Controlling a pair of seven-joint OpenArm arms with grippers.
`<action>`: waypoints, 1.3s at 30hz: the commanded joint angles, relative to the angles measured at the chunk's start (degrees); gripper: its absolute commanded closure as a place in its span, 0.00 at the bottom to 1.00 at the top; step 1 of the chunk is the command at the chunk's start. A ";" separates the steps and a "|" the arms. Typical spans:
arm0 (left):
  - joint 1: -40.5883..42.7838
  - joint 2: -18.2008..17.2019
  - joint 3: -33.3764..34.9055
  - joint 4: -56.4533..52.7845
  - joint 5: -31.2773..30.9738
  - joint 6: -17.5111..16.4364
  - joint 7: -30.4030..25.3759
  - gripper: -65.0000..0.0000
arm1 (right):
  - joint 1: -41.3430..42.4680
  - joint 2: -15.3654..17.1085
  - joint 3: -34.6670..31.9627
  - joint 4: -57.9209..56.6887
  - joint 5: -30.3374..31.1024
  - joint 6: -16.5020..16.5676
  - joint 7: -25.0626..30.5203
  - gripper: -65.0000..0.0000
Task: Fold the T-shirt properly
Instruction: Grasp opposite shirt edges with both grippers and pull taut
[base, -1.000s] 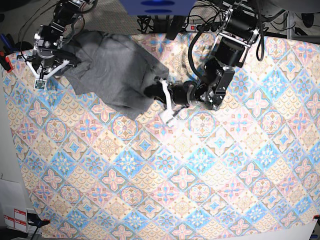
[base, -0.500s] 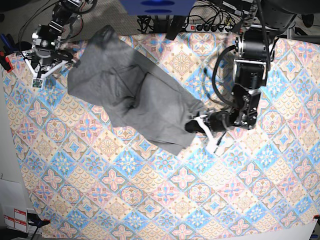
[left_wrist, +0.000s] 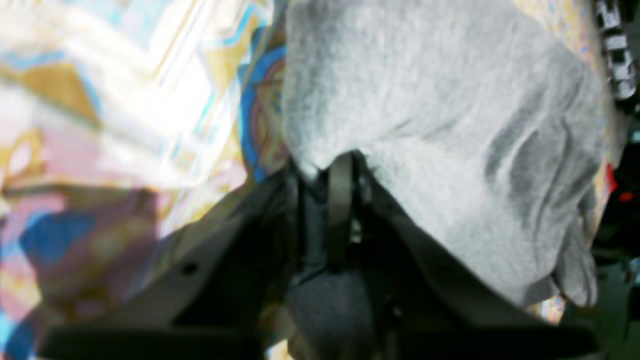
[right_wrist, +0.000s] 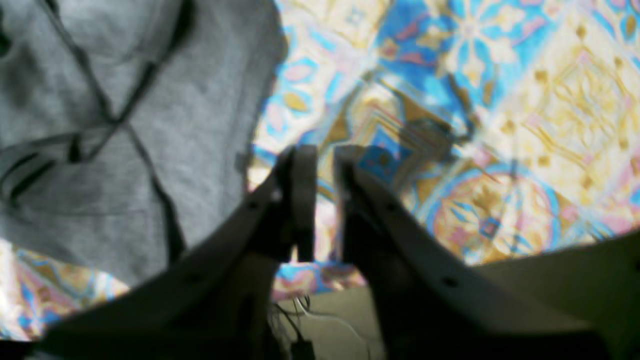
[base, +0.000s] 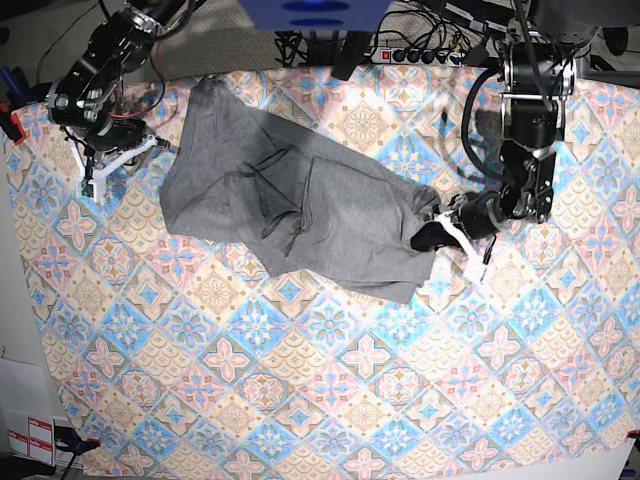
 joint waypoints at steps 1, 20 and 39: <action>1.40 -1.02 -0.41 -0.38 4.96 2.59 4.35 1.00 | 0.74 0.68 0.19 0.76 0.49 -0.05 -0.57 0.79; 5.45 -2.43 -0.58 -0.30 5.05 2.59 4.26 1.00 | 8.30 -2.04 -9.04 -9.97 0.58 4.78 3.21 0.36; 4.92 -2.43 -0.58 -0.21 5.14 2.59 4.61 1.00 | 7.50 -2.04 -3.50 -13.57 0.67 4.96 5.32 0.36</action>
